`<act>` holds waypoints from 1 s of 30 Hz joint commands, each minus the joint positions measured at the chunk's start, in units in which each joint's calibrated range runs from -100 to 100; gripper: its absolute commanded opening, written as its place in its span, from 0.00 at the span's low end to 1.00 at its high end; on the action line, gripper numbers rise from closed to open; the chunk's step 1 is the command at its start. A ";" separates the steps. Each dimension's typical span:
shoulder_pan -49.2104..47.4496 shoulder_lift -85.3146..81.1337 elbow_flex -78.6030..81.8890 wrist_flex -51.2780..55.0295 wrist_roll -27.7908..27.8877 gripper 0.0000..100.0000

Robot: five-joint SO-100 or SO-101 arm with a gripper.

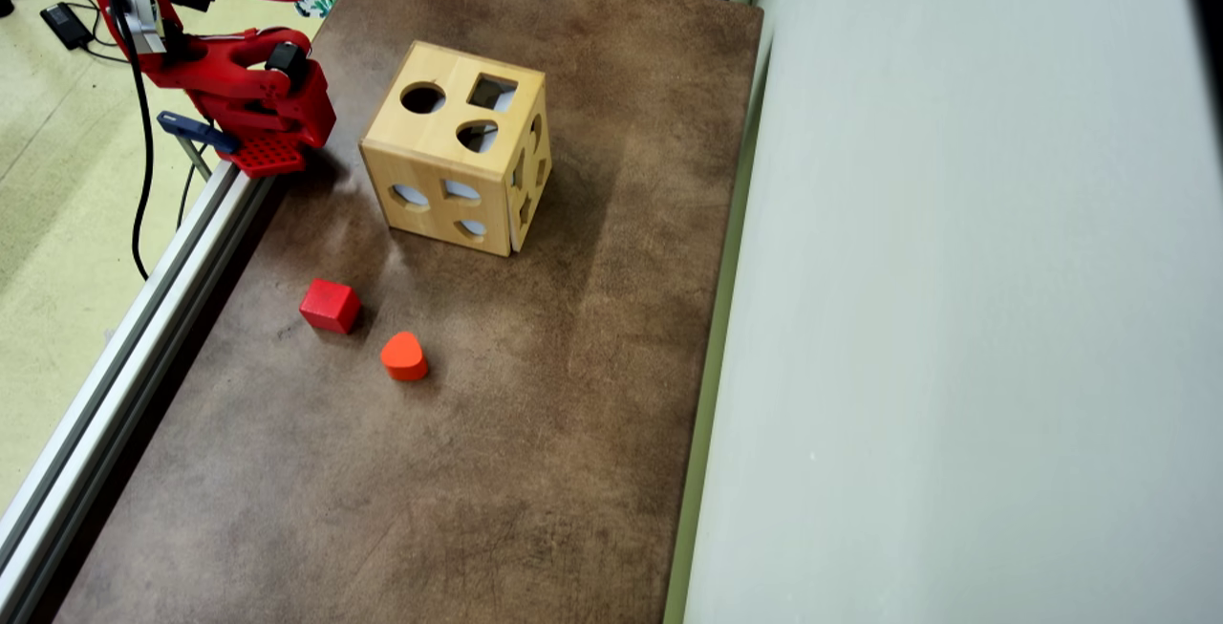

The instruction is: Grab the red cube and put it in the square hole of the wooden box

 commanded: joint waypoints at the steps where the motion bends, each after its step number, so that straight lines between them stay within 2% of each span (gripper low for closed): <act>1: 0.21 0.18 0.03 0.17 0.00 0.02; 30: -0.46 0.18 0.03 0.17 -0.10 0.03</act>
